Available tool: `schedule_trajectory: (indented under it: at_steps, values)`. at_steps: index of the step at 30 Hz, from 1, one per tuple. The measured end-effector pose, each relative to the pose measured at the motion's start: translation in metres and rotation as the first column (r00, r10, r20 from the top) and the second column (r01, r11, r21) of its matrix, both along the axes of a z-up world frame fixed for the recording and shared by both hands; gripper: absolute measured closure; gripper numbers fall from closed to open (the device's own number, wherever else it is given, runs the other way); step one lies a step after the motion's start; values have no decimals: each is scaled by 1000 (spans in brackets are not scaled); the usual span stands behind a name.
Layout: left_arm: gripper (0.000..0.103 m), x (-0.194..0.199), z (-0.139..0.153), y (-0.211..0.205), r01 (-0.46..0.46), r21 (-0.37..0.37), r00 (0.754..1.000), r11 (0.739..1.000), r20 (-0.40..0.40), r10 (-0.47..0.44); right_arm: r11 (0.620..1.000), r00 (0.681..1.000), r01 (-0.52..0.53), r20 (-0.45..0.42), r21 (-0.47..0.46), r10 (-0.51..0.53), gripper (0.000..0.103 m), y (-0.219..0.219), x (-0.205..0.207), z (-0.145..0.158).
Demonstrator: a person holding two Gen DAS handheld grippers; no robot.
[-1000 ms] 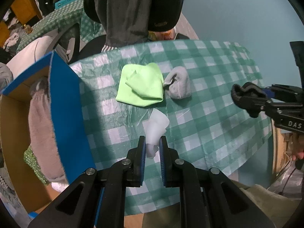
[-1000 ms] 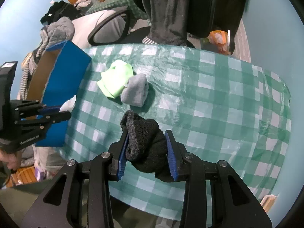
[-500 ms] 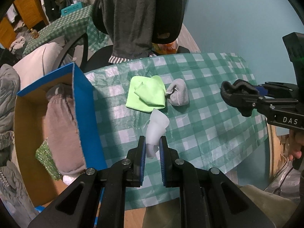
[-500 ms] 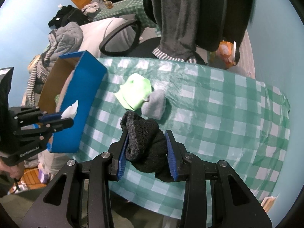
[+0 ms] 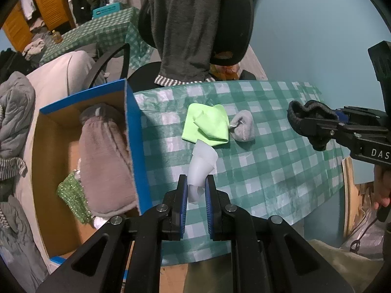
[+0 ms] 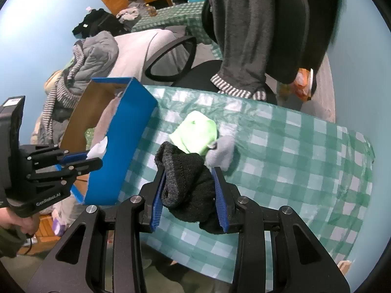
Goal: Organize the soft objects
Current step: 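Carry the white piece with the left tool while the right tool carries the sock over the box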
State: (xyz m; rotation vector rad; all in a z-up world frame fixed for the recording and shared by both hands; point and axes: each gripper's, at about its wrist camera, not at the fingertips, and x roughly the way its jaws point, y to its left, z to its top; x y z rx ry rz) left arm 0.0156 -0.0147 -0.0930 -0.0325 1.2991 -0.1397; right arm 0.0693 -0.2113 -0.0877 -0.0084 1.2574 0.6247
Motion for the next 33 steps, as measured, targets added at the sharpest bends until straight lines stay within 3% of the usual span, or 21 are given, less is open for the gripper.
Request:
schedule_trajectory:
  at_steps: [21, 33]
  values:
    - [90, -18, 13, 60, -109, -1, 994, 994, 24, 109, 993, 993, -116, 29, 31, 115, 67, 73, 2, 15]
    - [90, -34, 6, 103, -172, -4, 985, 985, 11, 172, 979, 979, -200, 38, 33, 199, 67, 133, 1, 16]
